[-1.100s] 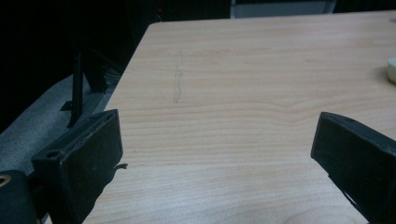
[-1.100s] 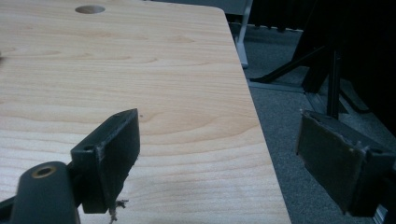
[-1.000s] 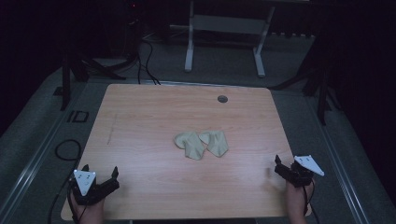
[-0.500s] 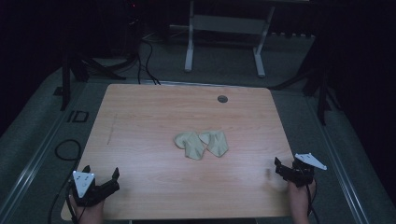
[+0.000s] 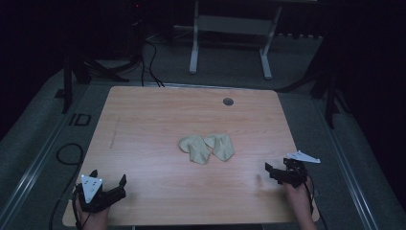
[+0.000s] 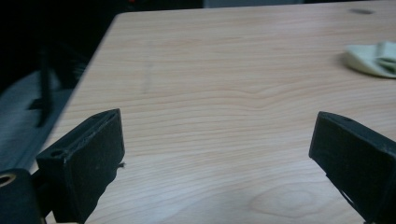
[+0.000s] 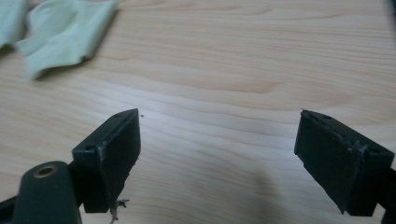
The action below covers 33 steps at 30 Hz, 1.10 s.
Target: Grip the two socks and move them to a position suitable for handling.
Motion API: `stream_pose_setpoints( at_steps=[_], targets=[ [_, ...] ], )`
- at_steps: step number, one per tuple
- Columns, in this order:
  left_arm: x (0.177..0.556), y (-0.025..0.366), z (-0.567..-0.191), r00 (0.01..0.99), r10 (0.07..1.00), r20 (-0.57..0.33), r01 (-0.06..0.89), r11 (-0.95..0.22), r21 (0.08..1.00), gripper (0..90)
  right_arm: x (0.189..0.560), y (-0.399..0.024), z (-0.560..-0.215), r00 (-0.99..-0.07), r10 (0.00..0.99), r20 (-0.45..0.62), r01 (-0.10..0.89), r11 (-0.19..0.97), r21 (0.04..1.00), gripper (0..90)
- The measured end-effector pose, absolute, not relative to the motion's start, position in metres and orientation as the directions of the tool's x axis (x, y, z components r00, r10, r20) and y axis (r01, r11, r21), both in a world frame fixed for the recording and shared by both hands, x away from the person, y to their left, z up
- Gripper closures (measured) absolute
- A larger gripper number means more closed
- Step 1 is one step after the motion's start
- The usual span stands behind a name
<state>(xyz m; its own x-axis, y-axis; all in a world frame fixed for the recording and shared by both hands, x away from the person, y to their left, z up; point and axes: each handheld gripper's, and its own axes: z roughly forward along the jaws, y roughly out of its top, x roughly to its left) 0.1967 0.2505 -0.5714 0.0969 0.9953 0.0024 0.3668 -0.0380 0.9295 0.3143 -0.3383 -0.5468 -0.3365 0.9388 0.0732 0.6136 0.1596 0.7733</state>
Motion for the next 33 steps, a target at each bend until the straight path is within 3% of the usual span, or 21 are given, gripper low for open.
stream_pose_setpoints(
  at_steps=[5,33],
  targets=[
    [0.195,0.247,-0.57,0.148,0.989,-0.006,0.346,-0.047,0.937,3.2,0.323,-0.319,-0.546,-0.358,0.929,0.091,0.641,0.174,0.748,13.2],
    [0.193,0.251,-0.572,0.133,0.991,-0.024,0.368,-0.027,0.929,3.2,0.37,-0.227,-0.534,-0.5,0.862,0.084,0.619,0.287,0.731,15.1]
  ],
)
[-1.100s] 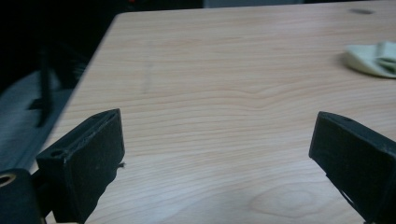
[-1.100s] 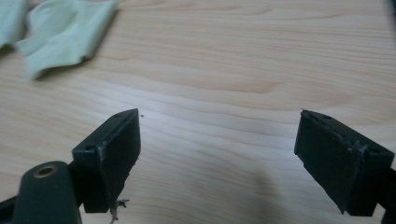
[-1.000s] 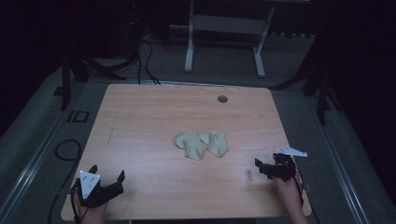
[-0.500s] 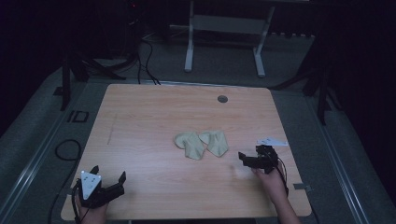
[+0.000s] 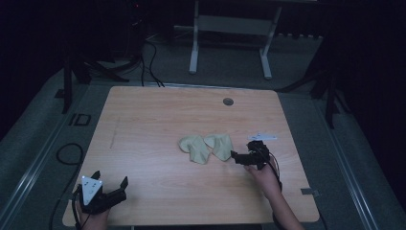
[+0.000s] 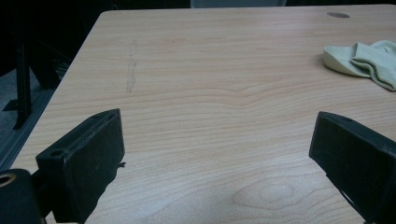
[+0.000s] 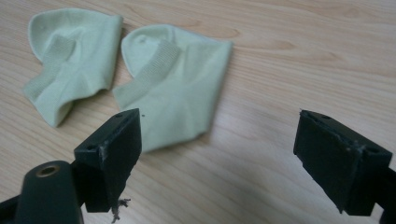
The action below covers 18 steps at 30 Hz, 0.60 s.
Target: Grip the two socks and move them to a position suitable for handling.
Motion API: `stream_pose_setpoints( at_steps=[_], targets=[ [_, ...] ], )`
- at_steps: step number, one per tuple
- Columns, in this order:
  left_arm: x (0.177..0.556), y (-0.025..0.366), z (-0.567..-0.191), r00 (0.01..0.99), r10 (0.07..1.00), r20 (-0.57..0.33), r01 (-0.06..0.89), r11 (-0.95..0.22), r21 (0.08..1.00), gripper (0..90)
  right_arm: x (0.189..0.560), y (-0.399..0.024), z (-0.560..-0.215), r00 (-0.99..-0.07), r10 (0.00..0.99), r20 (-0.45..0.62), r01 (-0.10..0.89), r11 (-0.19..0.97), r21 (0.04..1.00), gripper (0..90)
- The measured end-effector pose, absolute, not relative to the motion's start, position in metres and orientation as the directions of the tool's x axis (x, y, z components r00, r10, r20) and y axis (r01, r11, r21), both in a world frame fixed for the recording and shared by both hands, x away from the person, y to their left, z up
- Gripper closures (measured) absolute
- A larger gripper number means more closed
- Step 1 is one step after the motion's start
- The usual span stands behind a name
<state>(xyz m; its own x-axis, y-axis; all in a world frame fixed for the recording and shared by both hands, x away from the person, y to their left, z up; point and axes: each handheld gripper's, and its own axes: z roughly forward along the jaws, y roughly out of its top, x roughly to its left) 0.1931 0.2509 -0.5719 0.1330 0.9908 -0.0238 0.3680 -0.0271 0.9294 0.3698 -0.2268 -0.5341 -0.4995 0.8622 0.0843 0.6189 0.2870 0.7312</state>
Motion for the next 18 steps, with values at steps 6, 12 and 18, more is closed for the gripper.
stream_pose_setpoints(
  at_steps=[6,12,18],
  targets=[
    [0.193,0.25,-0.572,0.133,0.991,-0.017,0.371,-0.034,0.928,3.2,0.38,-0.209,-0.529,-0.513,0.855,0.081,0.616,0.301,0.728,15.1],
    [0.193,0.249,-0.572,0.135,0.991,-0.006,0.373,-0.046,0.927,3.2,0.391,-0.187,-0.525,-0.526,0.848,0.058,0.611,0.33,0.72,15.7],
    [0.193,0.25,-0.571,0.136,0.991,-0.006,0.372,-0.045,0.927,3.2,0.404,-0.169,-0.527,-0.54,0.838,0.077,0.624,0.337,0.705,18.9]
  ],
)
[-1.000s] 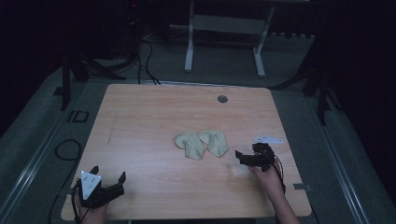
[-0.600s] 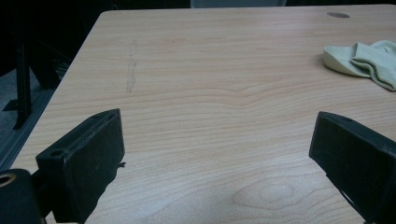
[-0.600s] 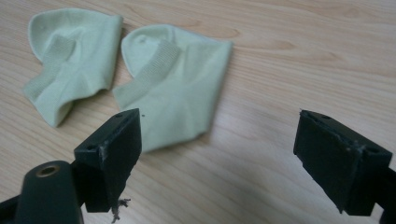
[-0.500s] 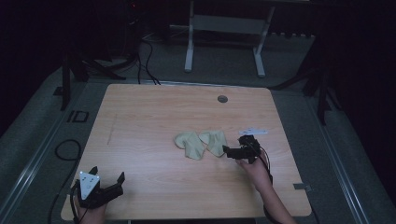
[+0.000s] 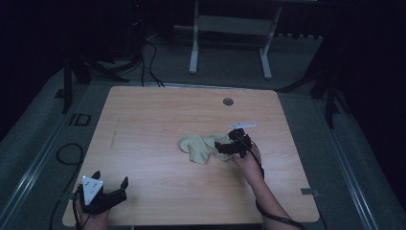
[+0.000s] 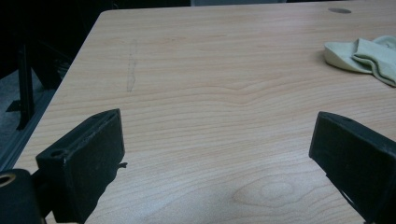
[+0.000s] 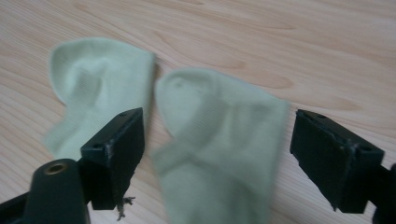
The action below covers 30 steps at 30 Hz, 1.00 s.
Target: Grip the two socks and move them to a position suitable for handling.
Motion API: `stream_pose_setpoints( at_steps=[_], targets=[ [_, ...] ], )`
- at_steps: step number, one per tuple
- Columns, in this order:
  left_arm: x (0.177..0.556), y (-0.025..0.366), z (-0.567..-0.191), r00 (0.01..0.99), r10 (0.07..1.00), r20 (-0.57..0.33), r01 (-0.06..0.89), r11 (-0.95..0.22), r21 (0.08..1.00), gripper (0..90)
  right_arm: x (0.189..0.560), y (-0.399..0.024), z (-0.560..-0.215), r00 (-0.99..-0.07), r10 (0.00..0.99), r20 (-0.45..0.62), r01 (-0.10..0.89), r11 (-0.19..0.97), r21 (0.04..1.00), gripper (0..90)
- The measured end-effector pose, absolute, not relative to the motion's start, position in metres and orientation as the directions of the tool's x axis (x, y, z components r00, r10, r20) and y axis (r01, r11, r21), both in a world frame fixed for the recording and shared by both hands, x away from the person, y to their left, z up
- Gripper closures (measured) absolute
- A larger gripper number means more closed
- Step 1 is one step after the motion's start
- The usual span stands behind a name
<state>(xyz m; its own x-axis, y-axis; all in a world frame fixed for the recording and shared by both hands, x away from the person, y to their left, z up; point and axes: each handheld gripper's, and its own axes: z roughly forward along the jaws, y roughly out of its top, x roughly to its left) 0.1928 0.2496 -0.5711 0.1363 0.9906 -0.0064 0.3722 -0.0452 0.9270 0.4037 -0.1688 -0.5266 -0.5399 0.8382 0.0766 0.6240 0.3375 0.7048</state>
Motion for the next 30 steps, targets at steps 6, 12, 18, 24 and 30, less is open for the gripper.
stream_pose_setpoints(
  at_steps=[6,12,18,24,30],
  targets=[
    [0.192,0.251,-0.571,0.132,0.991,-0.018,0.369,-0.032,0.929,3.2,0.415,-0.156,-0.538,-0.528,0.846,0.073,0.645,0.343,0.683,20.8],
    [0.193,0.25,-0.571,0.14,0.99,-0.019,0.371,-0.035,0.928,3.2,0.428,-0.147,-0.547,-0.501,0.861,0.083,0.675,0.329,0.661,22.1],
    [0.193,0.251,-0.572,0.138,0.99,-0.022,0.372,-0.031,0.928,3.2,0.433,-0.139,-0.556,-0.486,0.874,-0.016,0.664,0.381,0.643,24.2],
    [0.193,0.251,-0.572,0.138,0.99,-0.023,0.376,-0.031,0.926,3.2,0.428,-0.136,-0.558,-0.463,0.885,-0.039,0.654,0.371,0.659,32.6],
    [0.193,0.251,-0.572,0.137,0.99,-0.023,0.38,-0.031,0.924,3.2,0.423,-0.134,-0.557,-0.47,0.881,-0.044,0.641,0.376,0.669,55.7]
  ],
)
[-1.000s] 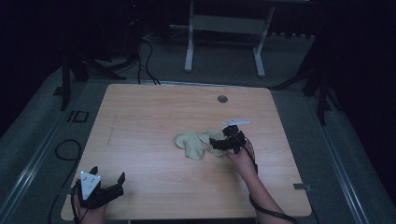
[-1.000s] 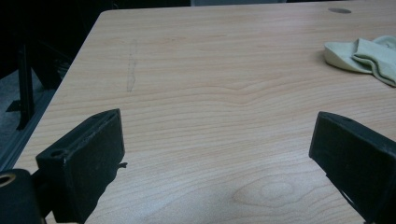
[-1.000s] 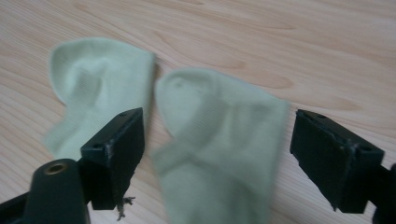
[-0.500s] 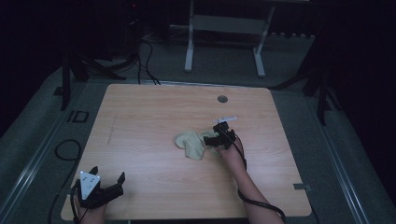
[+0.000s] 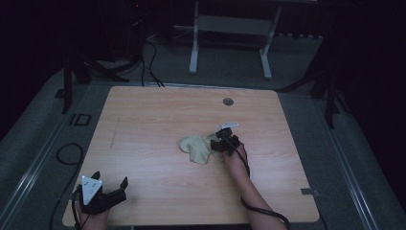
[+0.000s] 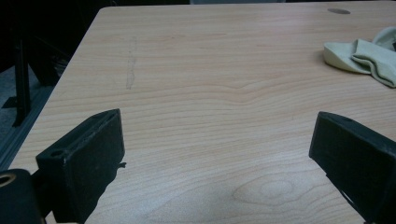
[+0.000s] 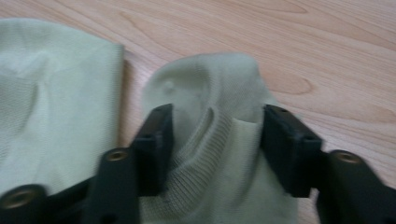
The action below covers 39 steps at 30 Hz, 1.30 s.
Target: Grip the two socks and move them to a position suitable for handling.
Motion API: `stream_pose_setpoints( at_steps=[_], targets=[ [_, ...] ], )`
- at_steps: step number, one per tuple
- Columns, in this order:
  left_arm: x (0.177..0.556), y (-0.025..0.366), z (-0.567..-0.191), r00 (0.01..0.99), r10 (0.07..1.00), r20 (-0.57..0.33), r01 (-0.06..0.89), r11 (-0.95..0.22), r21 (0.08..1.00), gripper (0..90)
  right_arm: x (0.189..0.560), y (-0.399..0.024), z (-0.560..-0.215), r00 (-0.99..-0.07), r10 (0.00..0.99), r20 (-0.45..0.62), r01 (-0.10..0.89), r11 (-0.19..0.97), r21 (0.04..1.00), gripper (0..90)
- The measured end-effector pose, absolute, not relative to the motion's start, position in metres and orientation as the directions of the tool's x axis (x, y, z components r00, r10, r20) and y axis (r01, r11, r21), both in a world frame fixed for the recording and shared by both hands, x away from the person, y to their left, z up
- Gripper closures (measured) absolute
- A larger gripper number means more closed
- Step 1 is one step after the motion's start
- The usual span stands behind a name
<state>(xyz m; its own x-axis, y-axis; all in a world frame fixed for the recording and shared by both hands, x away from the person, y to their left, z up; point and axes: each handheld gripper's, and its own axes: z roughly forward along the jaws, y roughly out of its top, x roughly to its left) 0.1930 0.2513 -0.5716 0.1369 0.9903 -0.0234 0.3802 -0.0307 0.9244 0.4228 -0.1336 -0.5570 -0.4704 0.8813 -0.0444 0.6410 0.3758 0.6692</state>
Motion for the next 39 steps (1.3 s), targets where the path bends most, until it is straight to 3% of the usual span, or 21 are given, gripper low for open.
stream_pose_setpoints(
  at_steps=[3,6,14,23,39],
  targets=[
    [0.193,0.251,-0.572,0.139,0.99,-0.023,0.387,-0.033,0.922,3.2,0.421,-0.129,-0.556,-0.489,0.87,-0.058,0.63,0.399,0.666,73.9],
    [0.193,0.251,-0.572,0.143,0.989,-0.025,0.388,-0.033,0.921,3.2,0.421,-0.128,-0.555,-0.489,0.869,-0.072,0.63,0.409,0.661,80.4],
    [0.194,0.252,-0.572,0.136,0.99,-0.023,0.391,-0.032,0.92,3.2,0.422,-0.139,-0.535,-0.472,0.88,-0.046,0.632,0.375,0.678,81.5],
    [0.193,0.251,-0.572,0.136,0.99,-0.021,0.394,-0.035,0.918,3.2,0.397,-0.146,-0.509,-0.536,0.843,-0.051,0.566,0.403,0.719,81.5],
    [0.196,0.244,-0.571,0.157,0.988,-0.012,0.395,-0.051,0.917,3.2,0.304,-0.167,-0.484,-0.657,0.753,-0.041,0.447,0.433,0.783,81.4]
  ],
)
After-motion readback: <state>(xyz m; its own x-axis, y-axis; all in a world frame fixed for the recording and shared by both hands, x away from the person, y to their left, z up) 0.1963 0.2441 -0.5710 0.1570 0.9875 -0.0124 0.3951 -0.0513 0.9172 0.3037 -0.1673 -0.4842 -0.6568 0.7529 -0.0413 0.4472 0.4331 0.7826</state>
